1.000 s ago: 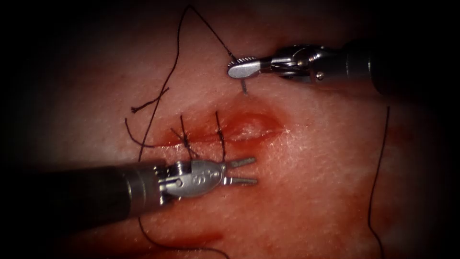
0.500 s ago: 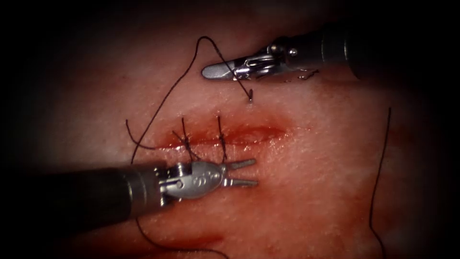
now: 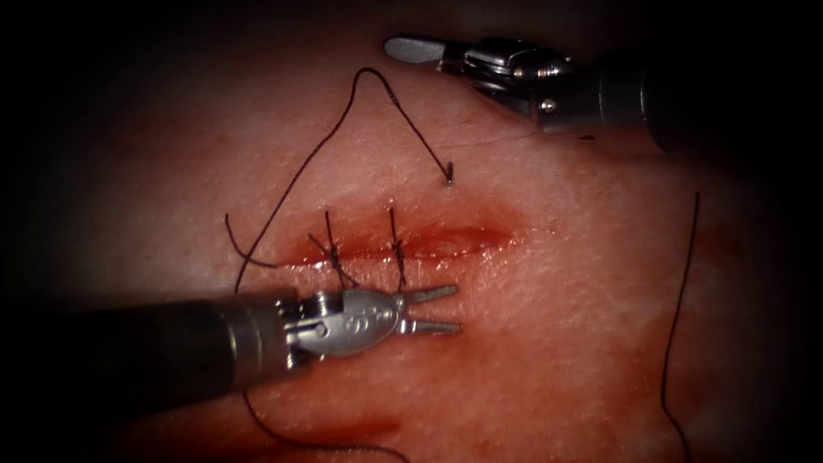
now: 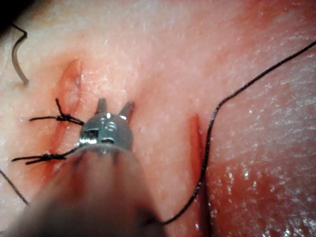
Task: Wound Closure
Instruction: Push needle through tissue above incision with right hand
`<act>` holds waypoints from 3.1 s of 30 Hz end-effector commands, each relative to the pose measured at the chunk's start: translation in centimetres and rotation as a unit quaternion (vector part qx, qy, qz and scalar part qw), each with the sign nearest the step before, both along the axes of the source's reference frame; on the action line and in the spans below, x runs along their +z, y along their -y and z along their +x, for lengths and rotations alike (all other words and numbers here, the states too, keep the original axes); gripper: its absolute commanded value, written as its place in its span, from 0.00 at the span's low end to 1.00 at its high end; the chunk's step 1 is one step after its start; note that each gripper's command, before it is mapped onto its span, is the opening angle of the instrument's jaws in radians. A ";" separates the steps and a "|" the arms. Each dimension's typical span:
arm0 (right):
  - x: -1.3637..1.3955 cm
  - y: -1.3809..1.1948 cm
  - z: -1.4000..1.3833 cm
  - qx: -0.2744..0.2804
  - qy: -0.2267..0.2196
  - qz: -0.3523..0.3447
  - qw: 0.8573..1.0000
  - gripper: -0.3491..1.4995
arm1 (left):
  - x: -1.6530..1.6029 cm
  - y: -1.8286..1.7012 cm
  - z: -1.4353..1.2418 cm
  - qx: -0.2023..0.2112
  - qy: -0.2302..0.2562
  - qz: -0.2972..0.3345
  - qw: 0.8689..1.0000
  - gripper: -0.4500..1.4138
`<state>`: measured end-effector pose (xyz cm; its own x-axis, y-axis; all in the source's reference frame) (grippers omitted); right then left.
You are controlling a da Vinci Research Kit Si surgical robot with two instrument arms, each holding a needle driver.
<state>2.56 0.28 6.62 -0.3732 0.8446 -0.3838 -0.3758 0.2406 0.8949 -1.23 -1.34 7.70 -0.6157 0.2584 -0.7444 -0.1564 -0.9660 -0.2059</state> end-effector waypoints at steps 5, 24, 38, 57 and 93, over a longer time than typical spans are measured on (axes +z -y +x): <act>0.02 0.00 -0.39 -0.040 0.070 -0.120 0.989 0.78 | 0.05 0.00 -0.04 0.000 0.000 0.000 1.000 0.33; -0.40 1.00 -0.35 -0.199 0.119 -0.387 0.893 0.93 | 0.06 0.00 -0.06 0.001 0.002 0.001 1.000 0.33; -0.42 1.02 -0.09 -0.166 0.231 -0.497 0.820 0.91 | 0.06 0.00 -0.04 0.002 0.002 0.001 1.000 0.34; -0.34 0.97 0.08 -0.213 0.190 -0.335 0.898 0.00 | 0.05 0.01 -0.03 0.002 0.003 0.001 1.000 0.34; -0.26 1.20 0.45 -0.260 -0.127 0.286 0.913 0.00 | 0.07 0.00 -0.02 0.003 0.003 0.001 1.000 0.34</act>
